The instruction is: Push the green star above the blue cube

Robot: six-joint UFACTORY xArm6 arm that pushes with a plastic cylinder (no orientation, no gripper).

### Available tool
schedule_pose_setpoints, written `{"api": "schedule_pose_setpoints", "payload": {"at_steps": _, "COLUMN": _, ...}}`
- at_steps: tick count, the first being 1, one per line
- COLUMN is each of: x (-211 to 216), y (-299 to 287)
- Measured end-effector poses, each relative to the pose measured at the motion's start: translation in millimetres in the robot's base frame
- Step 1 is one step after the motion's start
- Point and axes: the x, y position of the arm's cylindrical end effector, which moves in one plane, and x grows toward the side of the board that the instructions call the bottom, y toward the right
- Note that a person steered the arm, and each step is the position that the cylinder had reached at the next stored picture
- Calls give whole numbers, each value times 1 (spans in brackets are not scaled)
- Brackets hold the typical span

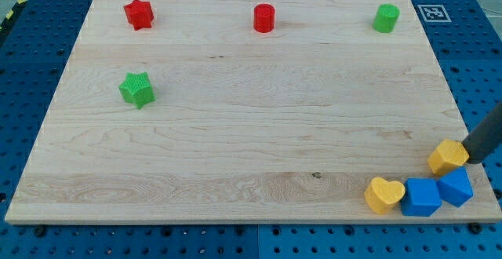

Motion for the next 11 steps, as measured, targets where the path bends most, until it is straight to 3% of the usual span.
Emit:
{"api": "schedule_pose_setpoints", "payload": {"at_steps": 3, "x": -9, "y": -20}}
{"api": "schedule_pose_setpoints", "payload": {"at_steps": 4, "x": -42, "y": -37}}
{"api": "schedule_pose_setpoints", "payload": {"at_steps": 6, "x": -111, "y": -136}}
{"api": "schedule_pose_setpoints", "payload": {"at_steps": 8, "x": -170, "y": -302}}
{"api": "schedule_pose_setpoints", "payload": {"at_steps": 10, "x": -170, "y": -457}}
{"api": "schedule_pose_setpoints", "payload": {"at_steps": 11, "x": -143, "y": -490}}
